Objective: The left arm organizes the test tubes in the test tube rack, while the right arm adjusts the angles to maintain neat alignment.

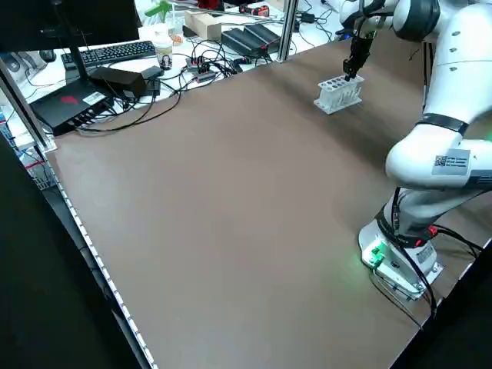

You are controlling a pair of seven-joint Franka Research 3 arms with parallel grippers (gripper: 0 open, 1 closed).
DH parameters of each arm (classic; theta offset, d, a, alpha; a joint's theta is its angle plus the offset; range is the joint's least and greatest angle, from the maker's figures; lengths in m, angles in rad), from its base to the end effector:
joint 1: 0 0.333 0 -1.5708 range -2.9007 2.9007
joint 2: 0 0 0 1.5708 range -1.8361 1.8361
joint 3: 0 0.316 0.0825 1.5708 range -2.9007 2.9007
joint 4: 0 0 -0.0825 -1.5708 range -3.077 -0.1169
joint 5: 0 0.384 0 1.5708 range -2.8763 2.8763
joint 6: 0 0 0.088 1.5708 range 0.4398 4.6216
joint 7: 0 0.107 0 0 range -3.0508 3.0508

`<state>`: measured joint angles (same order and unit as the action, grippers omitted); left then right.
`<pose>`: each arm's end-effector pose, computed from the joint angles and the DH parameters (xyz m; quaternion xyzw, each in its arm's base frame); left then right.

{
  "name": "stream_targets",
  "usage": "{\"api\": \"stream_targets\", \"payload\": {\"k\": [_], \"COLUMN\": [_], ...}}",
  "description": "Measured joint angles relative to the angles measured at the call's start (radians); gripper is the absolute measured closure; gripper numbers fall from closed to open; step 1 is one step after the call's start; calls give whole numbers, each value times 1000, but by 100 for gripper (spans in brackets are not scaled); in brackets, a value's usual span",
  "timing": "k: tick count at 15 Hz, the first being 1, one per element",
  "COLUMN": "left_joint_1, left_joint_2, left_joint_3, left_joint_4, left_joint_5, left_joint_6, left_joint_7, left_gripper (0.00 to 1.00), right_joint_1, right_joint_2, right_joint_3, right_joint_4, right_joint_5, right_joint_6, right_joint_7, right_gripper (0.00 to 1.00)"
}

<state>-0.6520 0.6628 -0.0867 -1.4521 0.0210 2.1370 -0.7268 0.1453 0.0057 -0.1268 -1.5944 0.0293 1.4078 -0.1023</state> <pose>0.5414 -0.4764 0.2994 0.9998 -0.0020 -0.0027 0.0213 0.5363 0.0136 0.5980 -0.9934 -0.0610 0.0953 0.0183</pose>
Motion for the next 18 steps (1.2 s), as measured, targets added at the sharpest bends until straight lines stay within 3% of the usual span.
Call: {"api": "stream_targets", "payload": {"k": [11, 18], "left_joint_1": [1, 1], "left_joint_2": [28, 29], "left_joint_3": [0, 0], "left_joint_4": [38, 41], "left_joint_5": [0, 0], "left_joint_6": [0, -56], "left_joint_7": [0, 0], "left_gripper": [63, 65], "right_joint_1": [1, 1], "right_joint_2": [0, 0], "right_joint_3": [1, 1], "right_joint_4": [0, 0], "right_joint_5": [0, 0], "right_joint_6": [-1, -1], "right_joint_7": [0, 0], "right_gripper": [0, 0]}}
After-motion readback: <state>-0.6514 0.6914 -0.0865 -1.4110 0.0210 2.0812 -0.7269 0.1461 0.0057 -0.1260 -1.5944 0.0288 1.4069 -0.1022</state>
